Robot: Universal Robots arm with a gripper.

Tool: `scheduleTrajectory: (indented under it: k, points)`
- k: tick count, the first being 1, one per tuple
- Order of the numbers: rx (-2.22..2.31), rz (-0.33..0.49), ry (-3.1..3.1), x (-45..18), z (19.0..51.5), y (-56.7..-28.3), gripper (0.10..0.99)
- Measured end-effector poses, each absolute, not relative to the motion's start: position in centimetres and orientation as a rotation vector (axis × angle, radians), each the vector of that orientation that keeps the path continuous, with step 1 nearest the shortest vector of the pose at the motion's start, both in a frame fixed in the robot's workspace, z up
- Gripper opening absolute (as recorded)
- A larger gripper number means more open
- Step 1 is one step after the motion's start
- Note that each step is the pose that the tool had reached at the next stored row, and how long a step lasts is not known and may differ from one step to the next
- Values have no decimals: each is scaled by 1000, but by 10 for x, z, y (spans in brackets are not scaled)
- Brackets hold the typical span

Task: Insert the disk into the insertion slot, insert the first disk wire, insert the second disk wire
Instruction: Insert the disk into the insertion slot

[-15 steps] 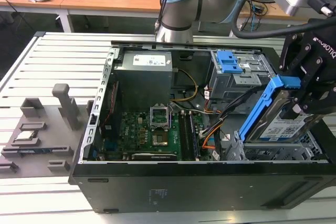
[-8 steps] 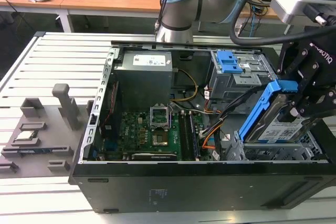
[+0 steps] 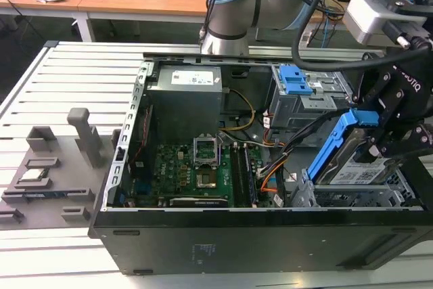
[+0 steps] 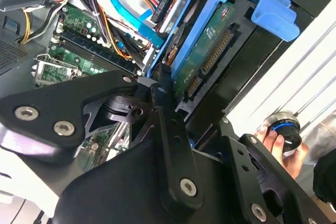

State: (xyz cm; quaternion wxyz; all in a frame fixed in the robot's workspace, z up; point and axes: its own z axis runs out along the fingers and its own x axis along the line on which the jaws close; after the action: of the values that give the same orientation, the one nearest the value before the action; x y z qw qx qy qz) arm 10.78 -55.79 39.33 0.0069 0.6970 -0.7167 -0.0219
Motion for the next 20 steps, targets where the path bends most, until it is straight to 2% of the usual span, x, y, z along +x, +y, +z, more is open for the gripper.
scheduleTrajectory:
  k: [8, 10, 11, 14, 15, 17, 18, 20]
  points:
    - [2180, -68, -2242, 108, 385, -558, 361]
    - [2180, -68, -2242, 108, 385, -558, 373]
    - [2180, -68, -2242, 108, 384, -558, 439]
    - [2180, -68, -2242, 108, 384, -558, 439]
    - [2180, -68, -2242, 108, 384, -558, 427]
    - [2180, -68, -2242, 108, 384, -558, 294]
    - [2180, -68, -2242, 108, 383, -558, 294]
    - [2180, -68, -2242, 108, 383, -558, 176]
